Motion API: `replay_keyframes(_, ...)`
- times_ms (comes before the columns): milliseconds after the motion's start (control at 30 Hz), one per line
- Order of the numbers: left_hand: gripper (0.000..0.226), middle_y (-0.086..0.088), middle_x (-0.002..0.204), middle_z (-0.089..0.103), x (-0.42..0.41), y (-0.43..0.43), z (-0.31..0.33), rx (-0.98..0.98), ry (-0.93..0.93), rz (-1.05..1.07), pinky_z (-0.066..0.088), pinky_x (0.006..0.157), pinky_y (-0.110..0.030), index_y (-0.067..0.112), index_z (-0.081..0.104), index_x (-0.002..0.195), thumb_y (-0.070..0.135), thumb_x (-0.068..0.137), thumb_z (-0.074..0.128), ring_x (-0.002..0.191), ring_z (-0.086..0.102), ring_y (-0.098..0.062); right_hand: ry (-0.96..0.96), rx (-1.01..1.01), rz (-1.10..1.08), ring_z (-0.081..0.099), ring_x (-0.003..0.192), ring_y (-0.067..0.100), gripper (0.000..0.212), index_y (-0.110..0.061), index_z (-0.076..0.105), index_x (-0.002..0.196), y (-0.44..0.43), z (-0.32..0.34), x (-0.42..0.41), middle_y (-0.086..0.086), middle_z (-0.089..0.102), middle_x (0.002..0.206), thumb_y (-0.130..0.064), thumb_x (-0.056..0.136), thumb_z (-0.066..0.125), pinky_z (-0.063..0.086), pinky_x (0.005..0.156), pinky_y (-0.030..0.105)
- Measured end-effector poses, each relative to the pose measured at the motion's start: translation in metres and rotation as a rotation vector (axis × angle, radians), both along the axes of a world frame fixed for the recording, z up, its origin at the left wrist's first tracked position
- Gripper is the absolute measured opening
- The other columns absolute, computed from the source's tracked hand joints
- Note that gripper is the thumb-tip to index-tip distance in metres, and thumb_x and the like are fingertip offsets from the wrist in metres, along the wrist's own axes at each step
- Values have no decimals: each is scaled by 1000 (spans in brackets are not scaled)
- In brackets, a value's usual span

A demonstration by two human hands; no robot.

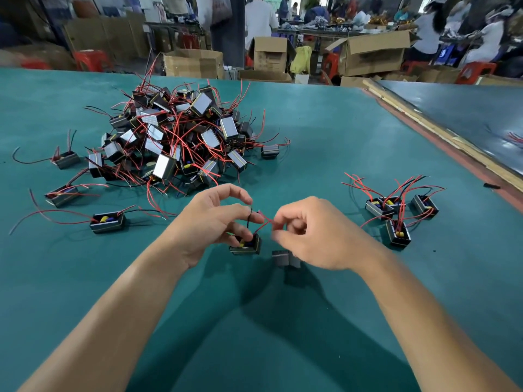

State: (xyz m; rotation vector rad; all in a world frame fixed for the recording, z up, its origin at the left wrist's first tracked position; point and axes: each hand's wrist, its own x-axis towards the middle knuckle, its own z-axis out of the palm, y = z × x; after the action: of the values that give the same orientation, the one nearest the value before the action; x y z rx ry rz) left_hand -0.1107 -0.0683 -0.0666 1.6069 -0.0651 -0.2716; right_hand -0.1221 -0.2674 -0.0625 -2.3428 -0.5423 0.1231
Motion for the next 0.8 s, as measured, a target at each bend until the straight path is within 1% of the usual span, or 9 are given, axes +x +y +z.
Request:
replay_keyframes(100, 30, 2, 87, 75, -2, -4, -7, 237, -222, 8, 46, 47, -22, 15, 60, 80, -15, 79, 55, 49, 61, -13, -39, -23, -65, 34, 44, 11, 22, -19, 58, 70, -3, 0, 3, -9, 48, 42, -19, 91, 64, 33, 49, 18)
replay_keyframes(167, 31, 20, 79, 70, -4, -8, -13, 456, -350, -28, 40, 46, -17, 22, 66, 81, -7, 74, 61, 46, 56, -6, -42, -21, -75, 33, 44, 12, 23, -18, 58, 70, -3, -1, 4, -9, 47, 42, -20, 92, 65, 31, 48, 19)
replay_keyframes(233, 24, 24, 80, 67, -5, -11, -18, 578, -434, -36, 38, 46, -15, 29, 68, 84, 8, 74, 73, 50, 56, -8, -46, -7, -76, 32, 44, 12, 27, -20, 56, 66, -2, -1, 3, -9, 46, 42, -21, 92, 65, 29, 47, 19)
replay_keyframes(333, 13, 19, 71, 65, -2, -12, -23, 610, -493, 16, 37, 49, -16, 32, 69, 81, 27, 76, 80, 48, 52, -6, -90, 21, -92, 31, 47, 11, 39, -17, 50, 58, -1, -1, 2, -7, 41, 44, -29, 93, 63, 28, 48, 24)
replay_keyframes(400, 10, 17, 65, 62, -1, -11, -25, 644, -497, 39, 42, 51, -24, 33, 69, 79, 30, 79, 79, 47, 50, -5, -112, 35, -99, 30, 49, 10, 45, -9, 49, 58, 0, -1, 3, 1, 39, 48, -34, 95, 59, 32, 52, 33)
replay_keyframes(467, 9, 16, 63, 61, -1, -11, -25, 667, -499, 45, 43, 54, -27, 33, 70, 79, 28, 81, 77, 49, 50, -3, -135, 54, -104, 32, 49, 10, 45, -8, 50, 60, 0, -1, 4, 4, 42, 52, -34, 96, 58, 33, 54, 34)
replay_keyframes(600, 11, 21, 57, 58, -5, -14, -21, 658, -511, 99, 37, 49, -20, 26, 67, 71, 19, 79, 70, 42, 46, -5, -183, 135, -140, 42, 45, 7, 20, -22, 63, 72, -3, -2, 5, -16, 58, 63, -22, 92, 63, 30, 51, 14)
replay_keyframes(700, 14, 31, 55, 55, -5, -14, -19, 601, -490, 145, 31, 44, -18, 27, 64, 69, 20, 78, 71, 37, 41, -3, -183, 137, -121, 44, 43, 7, 16, -24, 63, 74, -3, -1, 5, -21, 59, 63, -23, 89, 67, 32, 50, 12)
replay_keyframes(800, 20, 27, 59, 55, -5, -13, -19, 575, -505, 156, 29, 49, -22, 31, 62, 65, 27, 81, 73, 38, 42, -2, -153, 164, -82, 46, 40, 5, 10, -25, 65, 78, 1, -4, 3, -21, 61, 65, -27, 86, 71, 32, 48, 11)
